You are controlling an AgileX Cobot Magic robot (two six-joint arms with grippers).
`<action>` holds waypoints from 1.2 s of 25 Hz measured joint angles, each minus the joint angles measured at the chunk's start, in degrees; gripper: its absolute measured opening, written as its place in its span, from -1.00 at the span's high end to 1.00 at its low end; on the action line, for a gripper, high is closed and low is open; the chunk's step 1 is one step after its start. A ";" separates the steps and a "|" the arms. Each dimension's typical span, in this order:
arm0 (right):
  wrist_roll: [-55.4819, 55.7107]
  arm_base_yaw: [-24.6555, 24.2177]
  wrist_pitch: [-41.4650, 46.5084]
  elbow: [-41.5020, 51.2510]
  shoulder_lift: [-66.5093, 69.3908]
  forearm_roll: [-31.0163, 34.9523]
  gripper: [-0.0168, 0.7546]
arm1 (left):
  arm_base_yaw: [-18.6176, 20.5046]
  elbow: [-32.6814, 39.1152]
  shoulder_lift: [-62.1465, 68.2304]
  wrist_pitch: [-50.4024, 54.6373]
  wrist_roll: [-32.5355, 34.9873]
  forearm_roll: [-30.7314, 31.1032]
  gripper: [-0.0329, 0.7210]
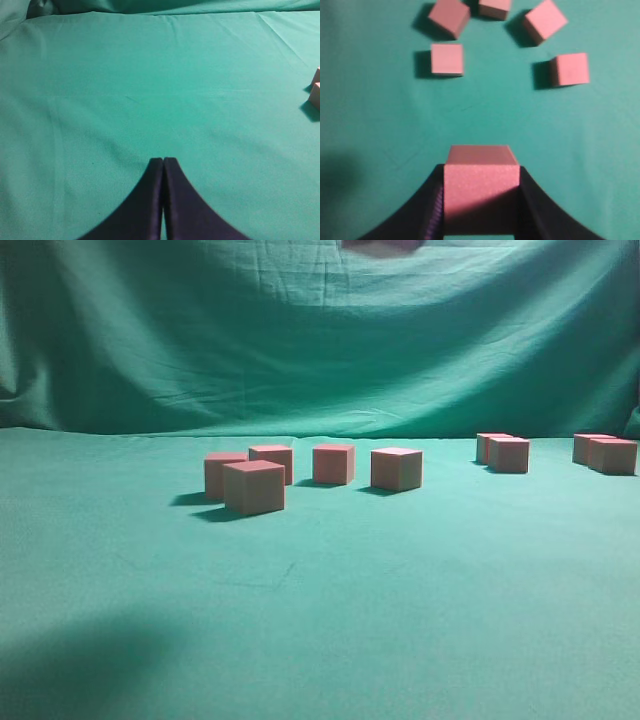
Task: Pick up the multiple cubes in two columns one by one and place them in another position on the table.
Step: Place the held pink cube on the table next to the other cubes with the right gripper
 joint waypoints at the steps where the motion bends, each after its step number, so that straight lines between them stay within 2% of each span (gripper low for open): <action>1: -1.13 1.18 -1.63 1.62 0.00 0.12 0.29 | 0.00 0.00 0.00 0.00 0.00 0.00 0.91; 6: -4.88 2.89 -7.11 7.72 0.00 0.23 0.29 | 0.00 0.00 0.00 0.00 0.00 0.00 0.91; 16: -14.39 2.89 -11.93 8.35 7.07 0.23 0.29 | 0.00 0.00 0.00 0.00 0.00 0.00 0.91; 30: -12.38 2.89 -17.78 6.52 15.42 -3.90 0.29 | 0.00 0.00 0.00 0.00 0.00 0.00 0.91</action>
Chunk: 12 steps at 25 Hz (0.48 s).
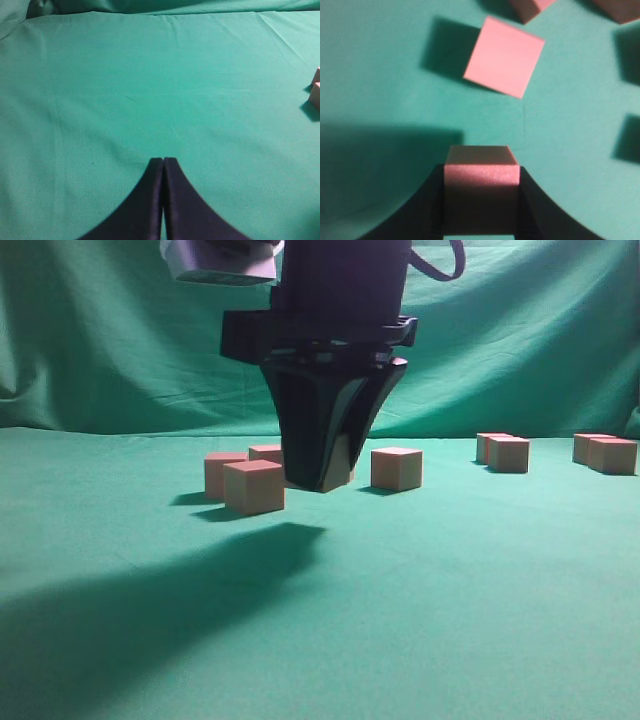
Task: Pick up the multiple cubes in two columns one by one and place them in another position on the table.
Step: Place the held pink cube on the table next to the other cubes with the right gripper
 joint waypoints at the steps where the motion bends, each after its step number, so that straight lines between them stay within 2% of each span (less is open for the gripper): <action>1: 0.10 0.00 0.00 -0.37 0.25 -0.25 0.29 | 0.00 0.00 0.00 0.00 0.00 0.00 0.91; 12: 0.09 0.00 -2.83 -0.90 3.31 -2.32 0.29 | 0.00 0.00 0.00 0.00 0.00 0.00 0.91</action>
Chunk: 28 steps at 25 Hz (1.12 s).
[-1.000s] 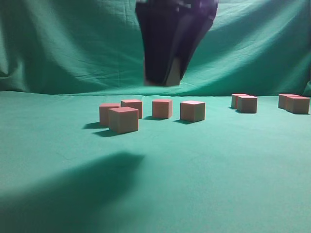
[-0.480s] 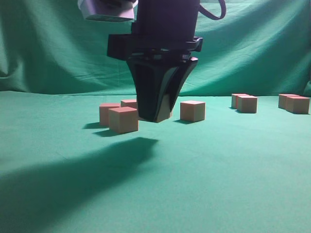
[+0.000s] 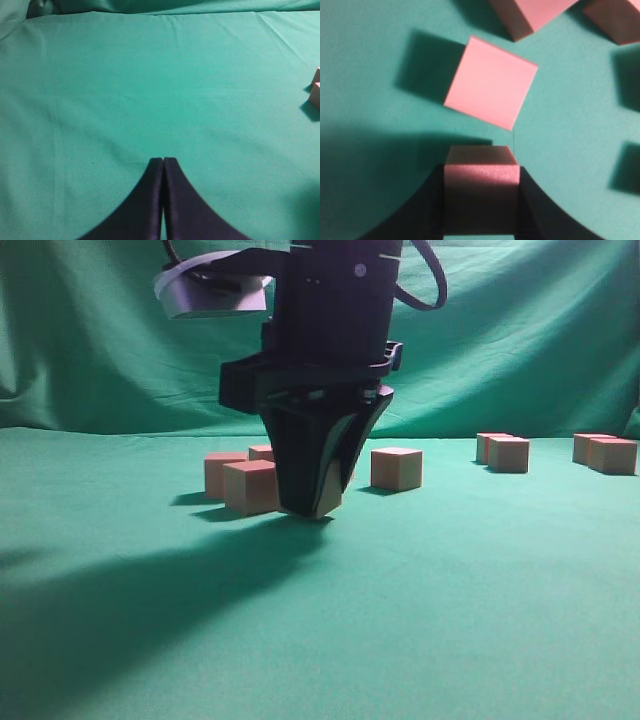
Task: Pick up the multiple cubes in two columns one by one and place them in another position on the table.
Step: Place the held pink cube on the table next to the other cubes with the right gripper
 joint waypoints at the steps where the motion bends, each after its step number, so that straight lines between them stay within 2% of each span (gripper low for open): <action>1: 0.00 0.00 -0.36 0.00 0.09 -0.11 0.29 | 0.00 0.00 0.00 0.00 0.00 0.00 0.91; 28: -0.10 0.00 -2.14 0.00 1.04 -2.52 0.29 | 0.00 0.00 0.00 0.00 0.00 0.00 0.91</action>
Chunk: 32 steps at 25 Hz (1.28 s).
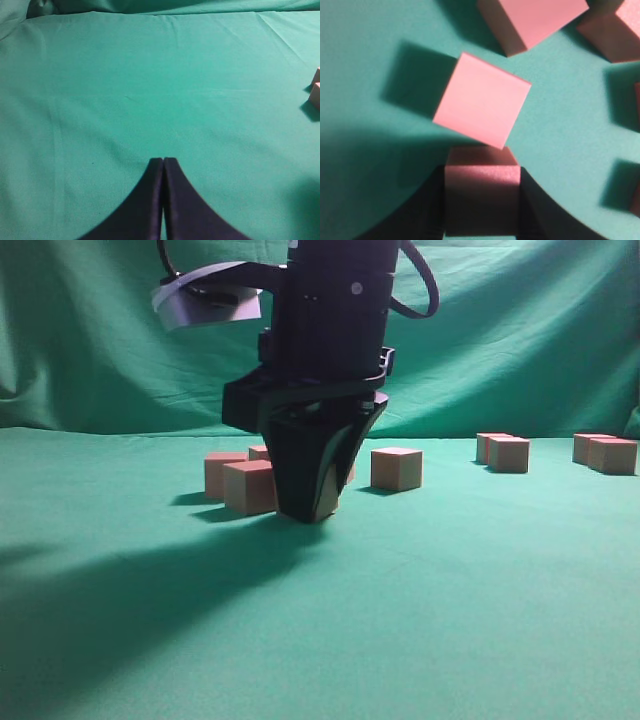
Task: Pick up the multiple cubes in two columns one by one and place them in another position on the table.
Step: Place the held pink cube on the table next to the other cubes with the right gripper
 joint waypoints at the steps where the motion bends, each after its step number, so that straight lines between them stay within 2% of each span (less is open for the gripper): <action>1: 0.09 0.00 0.09 0.00 0.00 0.00 0.29 | 0.00 0.00 0.00 0.00 0.00 0.00 0.91; 3: 0.09 0.00 0.23 0.00 0.15 0.00 0.12 | 0.00 0.00 0.00 0.00 0.00 0.00 0.91; 4: 0.09 0.00 0.23 0.00 0.14 0.00 0.14 | 0.00 0.00 0.00 0.00 0.00 0.00 0.91; 5: 0.09 0.00 0.23 0.00 0.14 0.00 -0.01 | 0.00 0.00 0.00 0.00 0.00 0.00 0.91; 12: 3.19 0.00 0.03 -0.42 0.14 0.00 -0.66 | 0.00 0.00 0.00 0.00 0.00 0.00 0.91; 19: 3.28 0.00 4.66 -0.44 -2.87 0.33 -0.65 | 0.00 0.00 0.00 0.00 0.00 0.00 0.91; 20: 3.28 0.00 5.79 -0.34 -4.13 0.33 -0.75 | 0.00 0.00 0.00 0.00 0.00 0.00 0.91; 21: 3.38 0.00 7.01 -0.34 -5.88 0.33 -0.70 | 0.00 0.00 0.00 0.00 0.00 0.00 0.91; 32: 7.18 0.00 17.18 -0.34 -29.46 1.71 -0.70 | 0.00 0.00 0.00 0.00 0.00 0.00 0.91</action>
